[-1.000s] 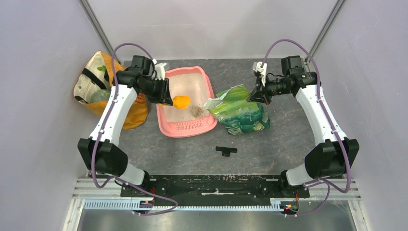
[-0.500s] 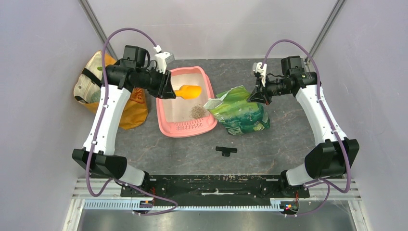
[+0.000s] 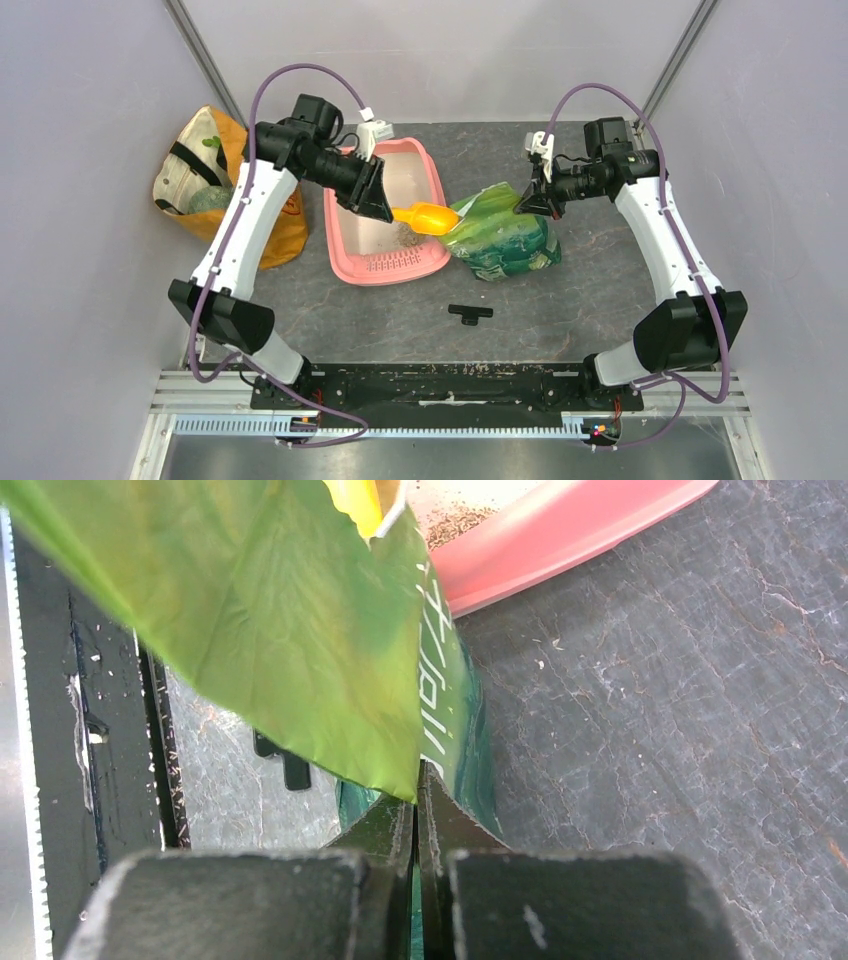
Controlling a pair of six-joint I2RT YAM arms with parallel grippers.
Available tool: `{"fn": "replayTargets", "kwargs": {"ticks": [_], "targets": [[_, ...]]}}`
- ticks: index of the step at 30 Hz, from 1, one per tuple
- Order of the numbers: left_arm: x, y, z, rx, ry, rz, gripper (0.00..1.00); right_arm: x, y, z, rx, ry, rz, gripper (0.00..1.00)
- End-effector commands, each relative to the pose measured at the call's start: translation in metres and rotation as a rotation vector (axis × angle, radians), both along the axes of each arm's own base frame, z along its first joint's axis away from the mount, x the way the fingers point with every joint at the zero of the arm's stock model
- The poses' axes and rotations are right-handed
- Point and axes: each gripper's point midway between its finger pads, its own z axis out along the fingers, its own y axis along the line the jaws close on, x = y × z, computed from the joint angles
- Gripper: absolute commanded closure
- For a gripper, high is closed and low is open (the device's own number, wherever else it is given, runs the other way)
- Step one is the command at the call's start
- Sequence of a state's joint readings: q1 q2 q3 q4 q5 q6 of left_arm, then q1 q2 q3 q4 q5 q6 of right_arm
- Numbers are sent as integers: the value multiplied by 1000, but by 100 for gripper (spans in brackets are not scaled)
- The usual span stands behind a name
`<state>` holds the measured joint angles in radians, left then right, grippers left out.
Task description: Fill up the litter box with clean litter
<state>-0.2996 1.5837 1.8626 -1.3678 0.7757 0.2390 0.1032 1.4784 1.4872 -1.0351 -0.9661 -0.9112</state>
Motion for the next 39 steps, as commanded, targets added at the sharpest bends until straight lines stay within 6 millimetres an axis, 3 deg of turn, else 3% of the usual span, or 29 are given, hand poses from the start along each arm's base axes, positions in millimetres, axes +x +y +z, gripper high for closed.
{"fn": "replayTargets", "kwargs": {"ticks": [1, 8, 15, 23, 27, 39], "targets": [[6, -10, -3, 39, 2, -16, 98, -6, 0, 32, 21, -121, 19, 100], [9, -50, -23, 80, 99, 24, 98, -11, -10, 38, 12, -124, 11, 100], [28, -73, -73, 211, 286, 275, 98, -18, -15, 31, -20, -123, 30, 100], [35, -105, -110, 259, 429, 320, 98, -16, -16, 30, -30, -121, 27, 100], [28, -115, -127, 275, 502, 308, 98, -13, -14, 28, -25, -115, 35, 100], [26, -146, -165, 282, 648, 280, 98, -1, -10, 24, -2, -90, 36, 100]]}}
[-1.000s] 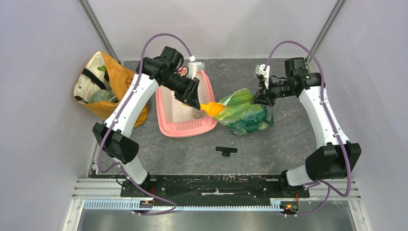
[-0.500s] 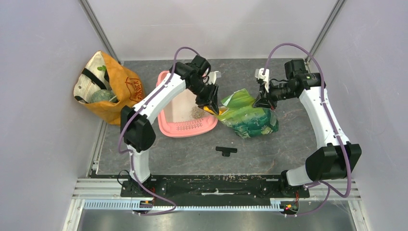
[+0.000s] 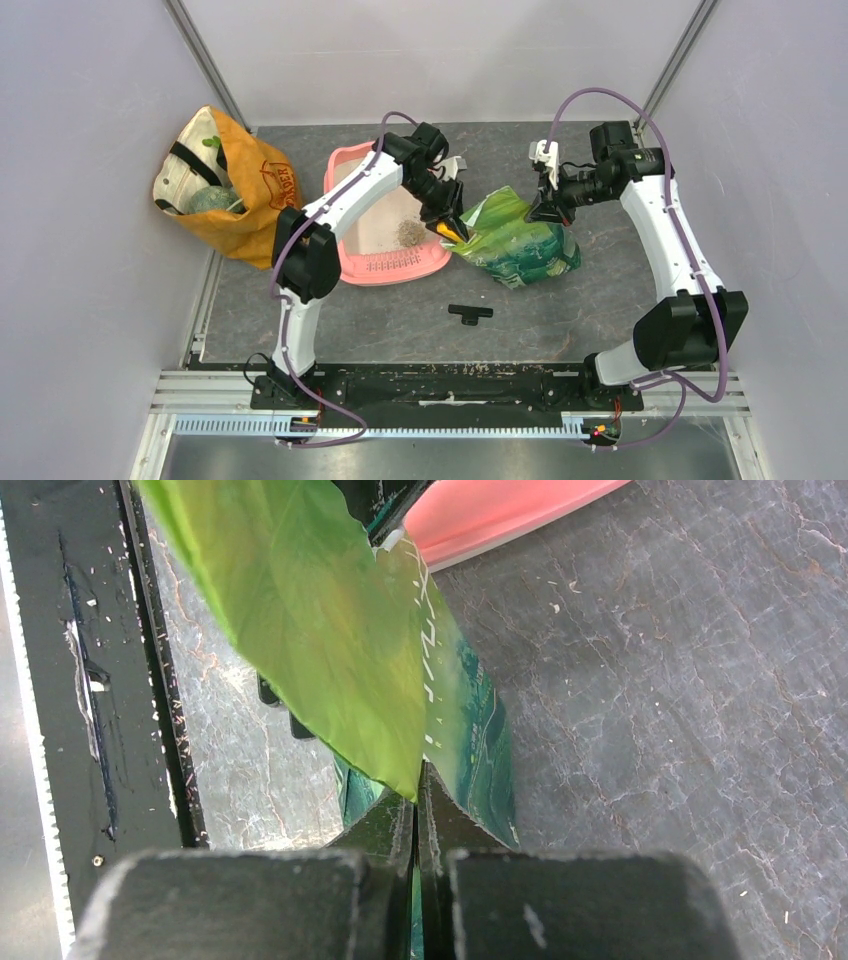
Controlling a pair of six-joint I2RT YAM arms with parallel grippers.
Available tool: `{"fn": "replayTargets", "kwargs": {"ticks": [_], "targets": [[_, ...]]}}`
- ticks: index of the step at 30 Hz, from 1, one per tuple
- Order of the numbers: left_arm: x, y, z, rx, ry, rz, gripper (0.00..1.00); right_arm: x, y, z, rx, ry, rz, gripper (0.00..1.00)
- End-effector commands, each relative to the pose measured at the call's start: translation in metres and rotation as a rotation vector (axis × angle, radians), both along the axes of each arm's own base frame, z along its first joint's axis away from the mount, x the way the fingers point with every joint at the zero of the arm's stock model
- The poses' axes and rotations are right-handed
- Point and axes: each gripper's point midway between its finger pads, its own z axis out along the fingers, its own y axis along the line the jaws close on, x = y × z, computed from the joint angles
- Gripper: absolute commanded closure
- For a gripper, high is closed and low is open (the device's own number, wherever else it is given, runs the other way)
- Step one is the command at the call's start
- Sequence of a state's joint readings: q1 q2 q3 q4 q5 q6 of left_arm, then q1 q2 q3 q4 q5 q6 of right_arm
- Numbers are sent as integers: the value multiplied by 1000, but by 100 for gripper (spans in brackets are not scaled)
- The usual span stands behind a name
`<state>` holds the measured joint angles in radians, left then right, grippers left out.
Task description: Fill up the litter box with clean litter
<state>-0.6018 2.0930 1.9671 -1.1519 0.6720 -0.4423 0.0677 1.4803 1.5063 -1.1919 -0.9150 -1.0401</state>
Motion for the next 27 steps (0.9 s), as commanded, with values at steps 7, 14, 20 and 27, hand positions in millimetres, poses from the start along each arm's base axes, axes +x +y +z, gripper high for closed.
{"fn": "replayTargets", "kwargs": {"ticks": [7, 14, 20, 27], "targets": [[-1, -11, -59, 126, 106, 42, 98, 15, 19, 31, 97, -95, 42, 100], [-1, -18, -87, 129, 149, 40, 98, 17, 23, 25, 103, -87, 46, 100], [3, -32, -91, 37, 128, 32, 98, 18, 24, 19, 103, -74, 47, 100], [0, -54, -70, -101, 88, -12, 98, 20, 26, 21, 113, -71, 40, 100]]}}
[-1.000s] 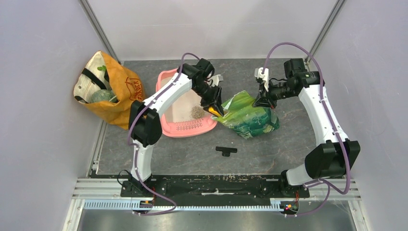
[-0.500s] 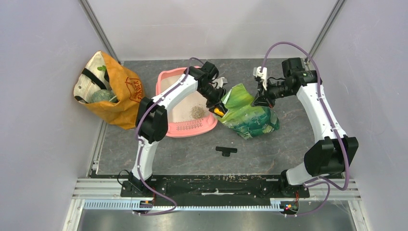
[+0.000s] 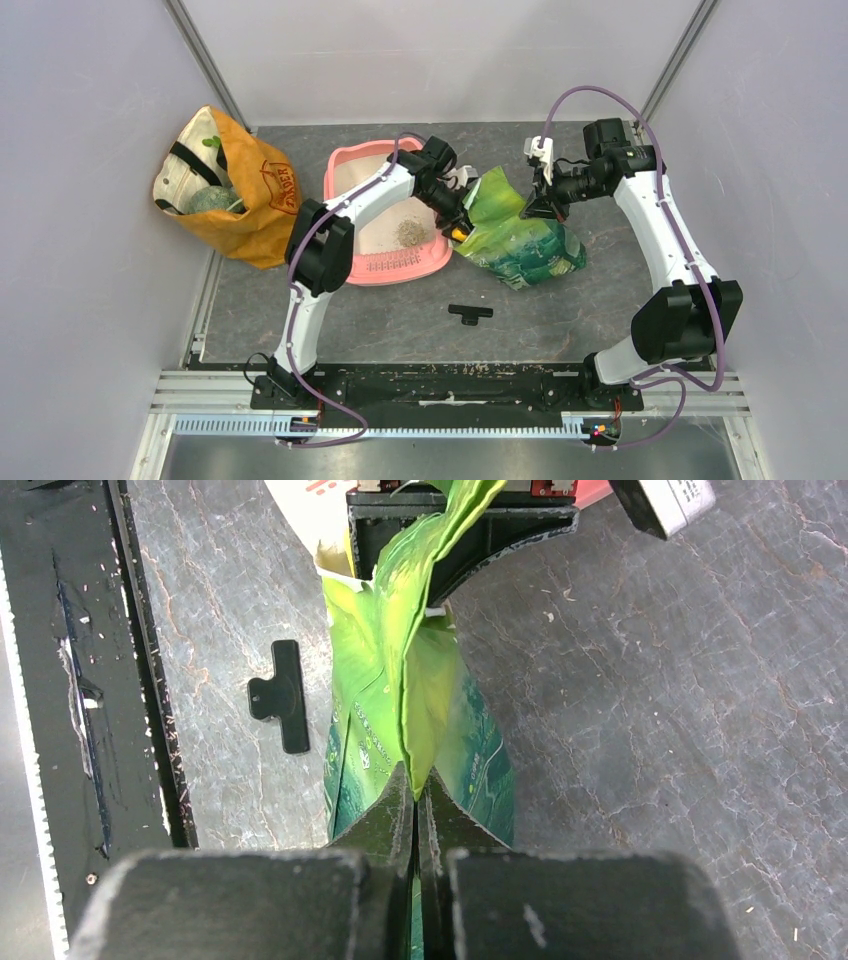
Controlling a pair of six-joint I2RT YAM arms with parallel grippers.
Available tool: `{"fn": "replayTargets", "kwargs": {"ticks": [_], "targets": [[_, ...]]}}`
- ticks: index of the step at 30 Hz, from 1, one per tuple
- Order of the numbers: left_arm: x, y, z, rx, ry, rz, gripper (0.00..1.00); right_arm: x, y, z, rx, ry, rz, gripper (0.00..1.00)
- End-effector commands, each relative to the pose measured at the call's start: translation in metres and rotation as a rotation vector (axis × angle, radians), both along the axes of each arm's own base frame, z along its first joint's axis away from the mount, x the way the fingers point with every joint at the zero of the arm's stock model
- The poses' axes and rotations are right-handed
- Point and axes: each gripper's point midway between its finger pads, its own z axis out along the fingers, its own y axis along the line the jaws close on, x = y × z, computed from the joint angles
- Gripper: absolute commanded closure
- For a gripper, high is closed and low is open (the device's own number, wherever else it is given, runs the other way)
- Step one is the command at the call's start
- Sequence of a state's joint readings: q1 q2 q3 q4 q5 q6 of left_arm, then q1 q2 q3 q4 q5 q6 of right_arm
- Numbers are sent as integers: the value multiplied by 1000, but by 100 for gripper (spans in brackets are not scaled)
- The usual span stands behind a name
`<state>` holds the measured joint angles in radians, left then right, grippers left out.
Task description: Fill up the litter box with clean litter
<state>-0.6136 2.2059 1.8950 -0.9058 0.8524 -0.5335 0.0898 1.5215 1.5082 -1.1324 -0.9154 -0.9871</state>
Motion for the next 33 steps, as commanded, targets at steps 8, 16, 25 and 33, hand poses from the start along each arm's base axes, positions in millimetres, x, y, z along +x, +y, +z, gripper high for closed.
{"fn": "replayTargets", "kwargs": {"ticks": [8, 16, 25, 33], "targets": [[-17, -31, 10, -245, -120, -67, 98, 2, 16, 29, 91, -96, 40, 100], [-19, -27, 57, -496, -112, -27, 98, -4, 15, 34, 83, -110, 39, 100], [-23, -5, 87, -578, -123, 2, 98, -1, 8, 50, 96, -139, 11, 100], [-13, 40, 109, -561, -170, 78, 98, 4, 9, 64, 128, -164, -5, 100]]}}
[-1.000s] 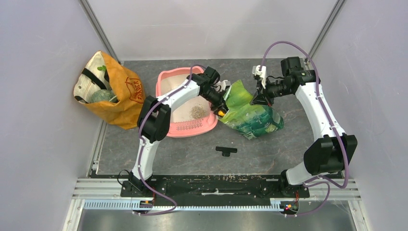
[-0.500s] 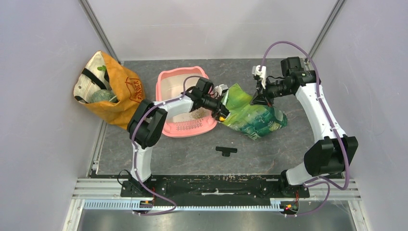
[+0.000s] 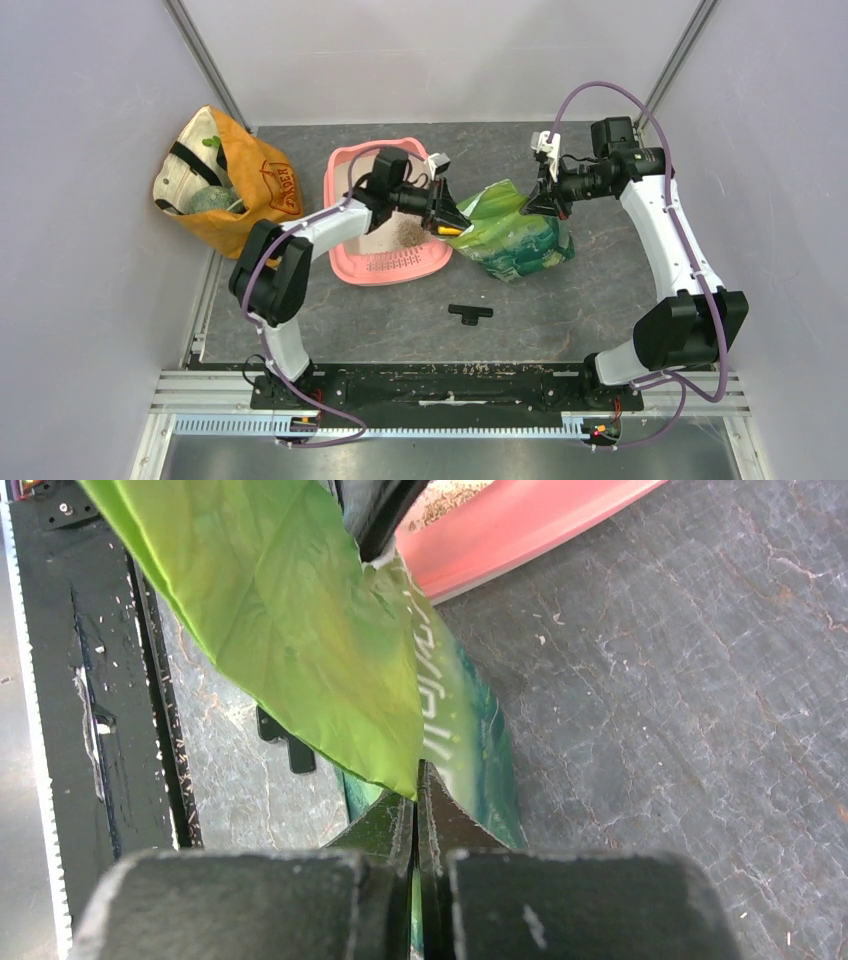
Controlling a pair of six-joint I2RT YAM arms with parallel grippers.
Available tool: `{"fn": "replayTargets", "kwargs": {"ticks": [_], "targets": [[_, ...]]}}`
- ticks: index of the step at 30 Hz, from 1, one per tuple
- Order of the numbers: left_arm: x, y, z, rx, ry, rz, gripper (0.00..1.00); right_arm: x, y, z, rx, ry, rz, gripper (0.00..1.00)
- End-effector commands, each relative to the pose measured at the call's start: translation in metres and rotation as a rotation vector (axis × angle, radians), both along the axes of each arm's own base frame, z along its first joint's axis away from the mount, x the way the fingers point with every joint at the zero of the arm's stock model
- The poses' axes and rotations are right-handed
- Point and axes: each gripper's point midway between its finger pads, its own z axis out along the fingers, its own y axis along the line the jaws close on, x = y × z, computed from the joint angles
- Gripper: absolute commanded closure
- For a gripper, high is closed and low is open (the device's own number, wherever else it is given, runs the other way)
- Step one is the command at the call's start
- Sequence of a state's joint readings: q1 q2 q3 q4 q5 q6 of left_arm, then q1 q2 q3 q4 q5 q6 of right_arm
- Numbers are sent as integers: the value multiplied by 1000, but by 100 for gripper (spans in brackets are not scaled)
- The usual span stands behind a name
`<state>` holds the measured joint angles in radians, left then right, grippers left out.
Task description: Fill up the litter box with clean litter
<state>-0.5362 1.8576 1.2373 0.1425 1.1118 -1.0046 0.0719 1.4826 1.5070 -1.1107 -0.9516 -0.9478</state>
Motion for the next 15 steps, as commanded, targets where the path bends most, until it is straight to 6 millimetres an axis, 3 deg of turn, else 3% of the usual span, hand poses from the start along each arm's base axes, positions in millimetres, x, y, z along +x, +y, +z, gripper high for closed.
{"fn": "replayTargets", "kwargs": {"ticks": [1, 9, 15], "targets": [[-3, 31, 45, -65, -101, -5, 98, 8, 10, 49, 90, -144, 10, 100], [-6, 78, 49, -29, -118, -11, 98, 19, 16, 64, 146, -162, -11, 100], [-3, 100, 63, -66, -138, 13, 98, 20, 20, 60, 149, -150, -4, 100]]}}
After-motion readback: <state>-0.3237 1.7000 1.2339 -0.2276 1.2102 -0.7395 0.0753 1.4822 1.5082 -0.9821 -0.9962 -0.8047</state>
